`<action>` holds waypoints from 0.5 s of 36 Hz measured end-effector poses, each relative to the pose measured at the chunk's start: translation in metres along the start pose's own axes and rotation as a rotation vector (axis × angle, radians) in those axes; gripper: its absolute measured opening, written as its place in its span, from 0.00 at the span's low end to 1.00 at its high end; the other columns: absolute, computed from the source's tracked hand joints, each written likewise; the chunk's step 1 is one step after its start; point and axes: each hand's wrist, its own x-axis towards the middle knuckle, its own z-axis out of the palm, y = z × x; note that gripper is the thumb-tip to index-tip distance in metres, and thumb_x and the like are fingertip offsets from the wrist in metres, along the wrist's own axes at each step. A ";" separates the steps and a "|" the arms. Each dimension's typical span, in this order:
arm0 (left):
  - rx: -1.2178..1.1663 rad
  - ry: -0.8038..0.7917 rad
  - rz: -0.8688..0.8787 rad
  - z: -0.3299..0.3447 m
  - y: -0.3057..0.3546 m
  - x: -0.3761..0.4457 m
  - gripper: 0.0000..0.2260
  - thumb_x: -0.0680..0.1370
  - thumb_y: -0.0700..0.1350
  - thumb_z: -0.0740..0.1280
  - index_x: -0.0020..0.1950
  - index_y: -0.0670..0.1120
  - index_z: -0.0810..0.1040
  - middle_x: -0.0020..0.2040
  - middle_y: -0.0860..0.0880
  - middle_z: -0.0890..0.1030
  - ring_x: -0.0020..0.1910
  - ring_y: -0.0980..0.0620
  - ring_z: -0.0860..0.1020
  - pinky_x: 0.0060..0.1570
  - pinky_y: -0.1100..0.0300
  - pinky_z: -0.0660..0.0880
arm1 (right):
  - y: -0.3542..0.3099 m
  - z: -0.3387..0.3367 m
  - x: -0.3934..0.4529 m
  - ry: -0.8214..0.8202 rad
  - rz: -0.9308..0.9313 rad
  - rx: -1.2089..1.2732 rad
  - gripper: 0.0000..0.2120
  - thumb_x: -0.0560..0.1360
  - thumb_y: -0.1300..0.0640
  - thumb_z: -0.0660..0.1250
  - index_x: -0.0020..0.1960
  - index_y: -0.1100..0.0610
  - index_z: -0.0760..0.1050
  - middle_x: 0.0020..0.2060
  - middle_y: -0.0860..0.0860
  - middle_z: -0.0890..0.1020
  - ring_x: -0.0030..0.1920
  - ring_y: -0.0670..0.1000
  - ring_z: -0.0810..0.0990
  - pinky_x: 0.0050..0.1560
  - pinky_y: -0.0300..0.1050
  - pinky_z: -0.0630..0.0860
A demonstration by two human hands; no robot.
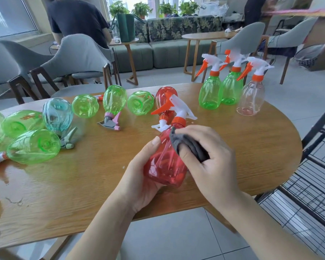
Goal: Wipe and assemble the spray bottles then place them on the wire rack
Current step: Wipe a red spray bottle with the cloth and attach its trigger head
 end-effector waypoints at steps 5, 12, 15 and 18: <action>-0.140 -0.021 -0.035 -0.002 0.003 -0.001 0.23 0.79 0.57 0.68 0.61 0.38 0.80 0.53 0.39 0.81 0.53 0.44 0.82 0.57 0.51 0.81 | -0.010 0.009 -0.015 -0.112 -0.250 -0.040 0.07 0.78 0.62 0.72 0.54 0.61 0.86 0.53 0.54 0.84 0.54 0.55 0.80 0.60 0.45 0.76; -0.205 -0.040 -0.133 -0.006 0.004 0.000 0.29 0.79 0.57 0.70 0.70 0.38 0.73 0.66 0.37 0.68 0.70 0.39 0.67 0.66 0.55 0.68 | -0.003 0.007 -0.017 -0.220 -0.435 -0.122 0.08 0.80 0.62 0.72 0.57 0.62 0.85 0.56 0.54 0.85 0.53 0.56 0.78 0.59 0.48 0.77; -0.153 -0.061 -0.056 -0.007 0.002 0.001 0.19 0.78 0.52 0.67 0.58 0.39 0.84 0.53 0.41 0.83 0.53 0.46 0.83 0.54 0.54 0.81 | 0.000 0.003 -0.007 -0.143 -0.337 -0.104 0.09 0.80 0.61 0.71 0.58 0.62 0.85 0.56 0.54 0.85 0.55 0.55 0.78 0.64 0.44 0.74; -0.074 -0.016 0.001 -0.002 0.000 0.000 0.15 0.76 0.50 0.69 0.55 0.42 0.86 0.51 0.41 0.84 0.49 0.45 0.84 0.49 0.51 0.82 | 0.009 -0.002 0.003 -0.038 -0.148 -0.101 0.10 0.80 0.60 0.69 0.58 0.61 0.84 0.56 0.52 0.84 0.58 0.53 0.80 0.64 0.44 0.74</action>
